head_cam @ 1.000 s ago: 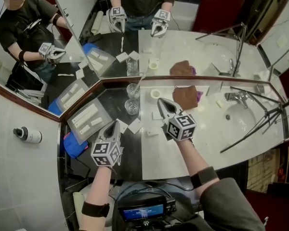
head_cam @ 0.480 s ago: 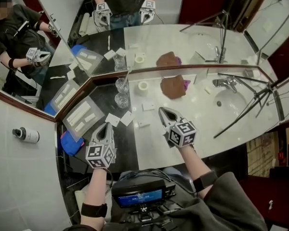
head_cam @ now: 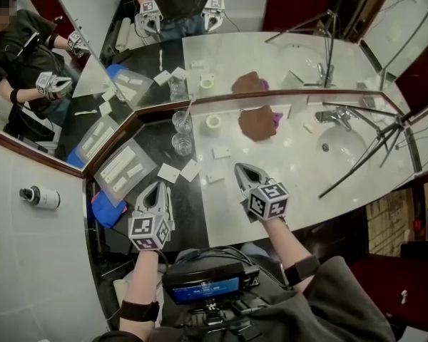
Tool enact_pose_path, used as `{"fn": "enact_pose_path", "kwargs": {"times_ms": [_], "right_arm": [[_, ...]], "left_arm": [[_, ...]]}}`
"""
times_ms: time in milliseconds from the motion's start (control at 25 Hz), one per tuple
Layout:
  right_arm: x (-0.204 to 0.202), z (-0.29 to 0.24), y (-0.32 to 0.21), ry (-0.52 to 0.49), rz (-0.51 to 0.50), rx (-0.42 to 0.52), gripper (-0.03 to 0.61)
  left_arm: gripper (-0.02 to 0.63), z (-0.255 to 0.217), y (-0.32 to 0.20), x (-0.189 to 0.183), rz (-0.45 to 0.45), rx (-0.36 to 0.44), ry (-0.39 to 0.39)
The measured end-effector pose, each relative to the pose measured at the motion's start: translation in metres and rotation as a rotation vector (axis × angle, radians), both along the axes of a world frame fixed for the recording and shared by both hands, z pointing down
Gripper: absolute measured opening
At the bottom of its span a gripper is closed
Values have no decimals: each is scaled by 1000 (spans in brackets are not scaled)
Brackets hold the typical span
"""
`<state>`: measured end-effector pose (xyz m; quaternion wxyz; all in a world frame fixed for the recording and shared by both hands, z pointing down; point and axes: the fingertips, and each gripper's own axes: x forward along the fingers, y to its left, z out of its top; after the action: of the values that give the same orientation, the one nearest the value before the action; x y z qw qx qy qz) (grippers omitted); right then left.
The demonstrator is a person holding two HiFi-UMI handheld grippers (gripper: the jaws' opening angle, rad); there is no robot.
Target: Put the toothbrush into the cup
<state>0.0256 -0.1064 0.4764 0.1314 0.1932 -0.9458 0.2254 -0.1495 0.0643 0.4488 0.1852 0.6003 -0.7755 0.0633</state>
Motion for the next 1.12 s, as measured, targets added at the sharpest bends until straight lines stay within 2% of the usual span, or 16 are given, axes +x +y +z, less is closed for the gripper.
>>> {"fn": "enact_pose_path", "kwargs": {"times_ms": [240, 480, 600, 720, 920, 1120], "right_arm": [[-29, 24, 41, 71, -33, -61, 22], [-78, 77, 115, 253, -113, -156, 27], [-102, 104, 148, 349, -136, -206, 59], [-124, 130, 179, 441, -152, -256, 128], [-150, 166, 211, 587, -185, -239, 185], [-173, 183, 217, 660, -182, -209, 206]], "left_arm": [[2, 6, 20, -20, -16, -12, -26], [2, 22, 39, -47, -9, -13, -6], [2, 31, 47, -61, -3, -5, 13], [2, 42, 60, -76, -11, 1, 40], [2, 61, 84, -95, -34, -1, 89], [2, 79, 107, -108, -65, -8, 122]]}}
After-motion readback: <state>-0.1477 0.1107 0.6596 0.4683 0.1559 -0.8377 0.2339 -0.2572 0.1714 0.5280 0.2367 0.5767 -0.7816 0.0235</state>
